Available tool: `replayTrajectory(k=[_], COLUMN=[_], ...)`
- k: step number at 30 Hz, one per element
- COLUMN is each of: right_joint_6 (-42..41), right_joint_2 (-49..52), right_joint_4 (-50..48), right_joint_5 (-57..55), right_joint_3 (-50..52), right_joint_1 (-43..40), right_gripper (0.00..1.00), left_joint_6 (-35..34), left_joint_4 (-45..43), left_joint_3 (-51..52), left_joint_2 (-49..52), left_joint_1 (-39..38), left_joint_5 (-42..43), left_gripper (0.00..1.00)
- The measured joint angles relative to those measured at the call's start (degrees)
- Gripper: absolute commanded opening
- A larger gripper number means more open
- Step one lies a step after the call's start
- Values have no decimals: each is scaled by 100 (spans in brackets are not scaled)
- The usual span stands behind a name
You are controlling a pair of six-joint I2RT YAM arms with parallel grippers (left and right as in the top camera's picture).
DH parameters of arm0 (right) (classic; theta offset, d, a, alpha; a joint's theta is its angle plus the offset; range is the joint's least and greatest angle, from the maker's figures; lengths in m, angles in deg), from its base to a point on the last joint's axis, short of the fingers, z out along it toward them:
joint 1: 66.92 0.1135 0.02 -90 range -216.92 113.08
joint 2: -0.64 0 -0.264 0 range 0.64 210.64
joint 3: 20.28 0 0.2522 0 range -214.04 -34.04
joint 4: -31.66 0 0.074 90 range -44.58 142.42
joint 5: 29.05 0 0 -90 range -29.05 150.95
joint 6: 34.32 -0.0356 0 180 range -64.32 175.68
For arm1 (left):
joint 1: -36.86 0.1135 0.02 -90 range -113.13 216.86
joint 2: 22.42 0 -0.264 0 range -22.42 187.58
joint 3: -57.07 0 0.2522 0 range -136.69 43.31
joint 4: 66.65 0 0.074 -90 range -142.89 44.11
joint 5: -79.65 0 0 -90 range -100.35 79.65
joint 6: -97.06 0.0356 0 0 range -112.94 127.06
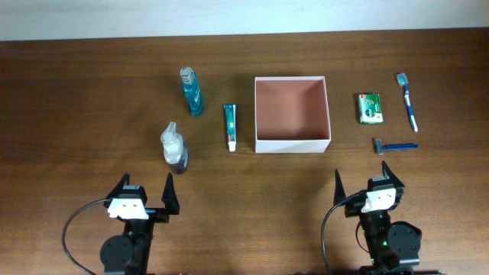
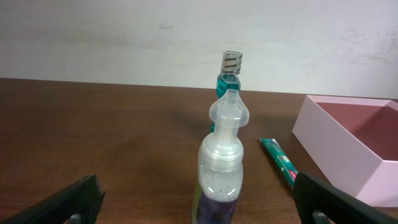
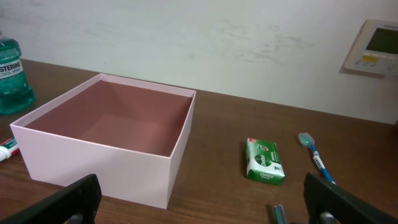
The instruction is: Pack container
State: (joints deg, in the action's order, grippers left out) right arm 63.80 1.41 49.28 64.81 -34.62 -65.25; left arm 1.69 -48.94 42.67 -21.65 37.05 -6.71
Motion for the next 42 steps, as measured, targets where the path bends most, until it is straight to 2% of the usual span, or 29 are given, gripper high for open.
replayTrajectory(k=[42], right_joint_6=[0], right_joint_2=[0], right_joint_4=[2], right_joint_5=[0], right_joint_3=[0], right_joint_1=[0], right_gripper=[99], left_joint_6=[0], left_joint_4=[-144], left_joint_3=[0], left_joint_2=[0], left_joint_1=[2], left_joint_5=[-181], left_gripper=[99])
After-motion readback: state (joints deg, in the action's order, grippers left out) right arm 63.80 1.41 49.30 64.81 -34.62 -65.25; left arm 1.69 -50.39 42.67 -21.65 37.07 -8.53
